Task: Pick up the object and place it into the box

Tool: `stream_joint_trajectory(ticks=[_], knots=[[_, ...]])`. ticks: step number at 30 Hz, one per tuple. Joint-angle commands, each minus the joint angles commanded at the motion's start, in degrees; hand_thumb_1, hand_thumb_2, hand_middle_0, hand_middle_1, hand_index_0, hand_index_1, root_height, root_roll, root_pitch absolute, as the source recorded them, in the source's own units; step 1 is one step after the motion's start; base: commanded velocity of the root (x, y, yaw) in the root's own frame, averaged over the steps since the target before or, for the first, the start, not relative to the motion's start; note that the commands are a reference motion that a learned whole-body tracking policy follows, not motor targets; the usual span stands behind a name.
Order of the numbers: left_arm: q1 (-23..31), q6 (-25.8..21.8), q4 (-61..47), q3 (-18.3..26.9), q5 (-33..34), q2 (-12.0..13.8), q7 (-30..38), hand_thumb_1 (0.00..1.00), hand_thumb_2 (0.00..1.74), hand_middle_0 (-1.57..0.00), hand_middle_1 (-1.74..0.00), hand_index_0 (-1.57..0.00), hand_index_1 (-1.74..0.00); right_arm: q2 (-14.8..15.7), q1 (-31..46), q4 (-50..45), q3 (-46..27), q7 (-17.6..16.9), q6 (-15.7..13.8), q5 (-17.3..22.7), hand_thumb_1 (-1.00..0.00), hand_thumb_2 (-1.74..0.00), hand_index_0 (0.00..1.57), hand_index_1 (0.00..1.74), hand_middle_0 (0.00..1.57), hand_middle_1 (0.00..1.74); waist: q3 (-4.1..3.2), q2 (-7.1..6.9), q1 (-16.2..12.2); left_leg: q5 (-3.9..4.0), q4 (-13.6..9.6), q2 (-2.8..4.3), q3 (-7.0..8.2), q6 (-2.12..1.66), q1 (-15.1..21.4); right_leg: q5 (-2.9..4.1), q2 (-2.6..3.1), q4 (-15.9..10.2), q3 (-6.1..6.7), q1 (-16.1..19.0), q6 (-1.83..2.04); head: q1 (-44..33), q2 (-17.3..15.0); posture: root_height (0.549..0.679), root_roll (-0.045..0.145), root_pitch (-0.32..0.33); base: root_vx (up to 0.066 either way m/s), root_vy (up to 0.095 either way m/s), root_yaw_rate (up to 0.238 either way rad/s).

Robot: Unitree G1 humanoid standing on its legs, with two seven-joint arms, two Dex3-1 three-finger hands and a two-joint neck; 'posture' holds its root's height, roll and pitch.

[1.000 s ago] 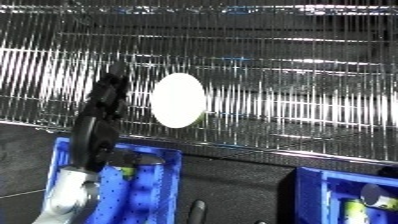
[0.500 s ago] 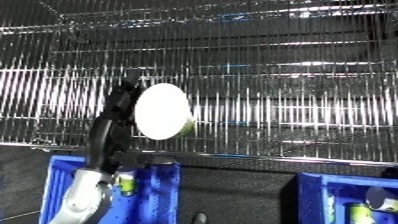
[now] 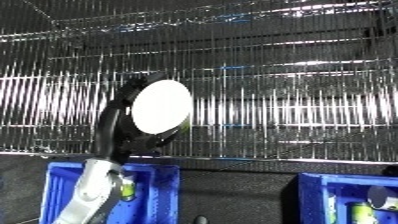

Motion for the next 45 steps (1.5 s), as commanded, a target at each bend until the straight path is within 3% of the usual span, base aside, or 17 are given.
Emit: stream_joint_trajectory(ticks=[4, 12, 17, 23, 29, 32, 38, 45], knots=[[0.1, -0.2, 0.6, 0.2, -0.4, -0.1, -0.1, 1.0, 1.74, -1.57, -1.74, -1.57, -1.74, 0.1, 0.1, 0.0, 0.2, 0.0, -0.1, -0.1, 0.0, 0.0, 0.0, 0.0, 0.0, 0.0, 0.0, 0.26, 0.1, -0.14, 0.2, -0.24, -0.16, 0.03, 0.1, -0.28, -0.14, 0.3, 0.01, 0.1, -0.14, -0.6, 0.0, 0.645, 0.008, 0.14, -0.007, 0.001, 0.033], [2.7, -0.8, -0.7, 1.6, -6.3, 0.6, -4.2, 1.0, 1.74, -1.57, -1.74, -1.57, -1.74, 0.1, 1.3, 0.1, -0.4, 0.0, -0.4, -0.6, 0.0, 0.0, 0.0, 0.0, 0.0, 0.0, 0.0, 1.47, 0.9, 0.33, -1.0, -0.92, -0.56, -0.04, 1.4, -0.84, -0.77, 0.3, -0.37, 0.9, -0.39, -0.4, -0.6, 0.646, 0.016, 0.132, -0.005, 0.0, 0.079], [7.2, -2.8, -5.8, 4.1, -14.9, 0.8, -9.2, 1.0, 1.74, -1.57, -1.74, -1.57, -1.74, 0.1, 3.0, 0.0, -1.6, -0.5, -1.4, -0.5, 0.0, 0.0, 0.0, 0.0, 0.0, 0.0, 0.0, 2.76, 2.4, 0.88, -2.3, -1.64, -1.23, -0.08, 2.2, -1.14, -1.52, 0.0, -1.08, 1.6, -0.56, 1.7, -1.4, 0.647, 0.023, 0.13, -0.008, -0.022, 0.154], [15.8, -5.3, -16.2, 9.8, -25.8, -0.2, -13.7, 1.0, 1.74, -1.57, -1.74, -1.57, -1.74, 0.1, 5.5, 0.2, -3.9, -1.0, -3.0, 0.6, 0.0, 0.0, 0.0, 0.0, 0.0, 0.0, 0.0, 4.42, 5.1, 1.14, -2.9, -3.02, -2.78, 0.02, 2.4, -1.74, -2.65, 0.5, -2.63, 2.1, -0.92, 6.0, -2.6, 0.648, 0.032, 0.129, -0.012, -0.048, 0.218], [23.8, -9.3, -23.5, 15.6, -27.8, -0.7, -12.2, 1.0, 1.74, -1.57, -1.74, -1.57, -1.74, -0.5, 7.6, 0.5, -6.3, -1.4, -3.6, 1.5, 0.0, 0.0, 0.0, 0.0, 0.0, 0.0, 0.0, 6.05, 7.7, 1.51, -3.1, -4.55, -4.41, 0.02, 2.4, -2.44, -3.44, 0.9, -4.19, 2.9, -1.36, 3.7, -3.9, 0.649, 0.04, 0.126, -0.011, -0.039, 0.209], [26.0, -10.5, -23.0, 17.8, -27.5, -0.3, -10.2, 1.0, 1.74, -1.57, -1.74, -1.57, -1.74, -0.9, 8.7, 0.7, -7.2, -1.0, -3.8, 1.6, 0.0, 0.0, 0.0, 0.0, 0.0, 0.0, 0.0, 6.36, 8.5, 1.78, -3.3, -4.98, -4.9, 0.04, 2.4, -2.83, -3.72, 1.2, -4.9, 3.2, -1.53, 2.2, -3.7, 0.649, 0.04, 0.123, -0.011, -0.039, 0.154], [28.4, -11.6, -14.6, 20.9, -26.9, 0.9, -6.2, 1.0, 1.74, -1.57, -1.74, -1.57, -1.74, -0.6, 10.0, 1.4, -7.6, 0.1, -4.6, 1.8, 0.0, 0.0, 0.0, 0.0, 0.0, 0.0, 0.0, 5.76, 9.3, 2.32, -3.7, -5.01, -5.49, 0.1, 2.4, -3.66, -3.51, 1.8, -5.8, 3.7, -1.85, -2.8, -5.9, 0.648, 0.039, 0.121, -0.016, -0.037, 0.059], [29.6, -8.0, 0.9, 23.1, -28.5, 2.7, -4.5, 1.0, 1.74, -1.57, -1.74, -1.57, -1.74, -0.1, 10.1, 3.4, -7.1, 1.2, -4.1, 1.5, 0.0, 0.0, 0.0, 0.0, 0.0, 0.0, 0.0, 4.37, 9.1, 3.38, -4.9, -4.16, -5.68, -0.24, 3.3, -4.69, -3.1, 1.8, -5.98, 4.9, -2.23, -8.8, -9.5, 0.647, 0.038, 0.112, 0.002, -0.019, 0.04]])
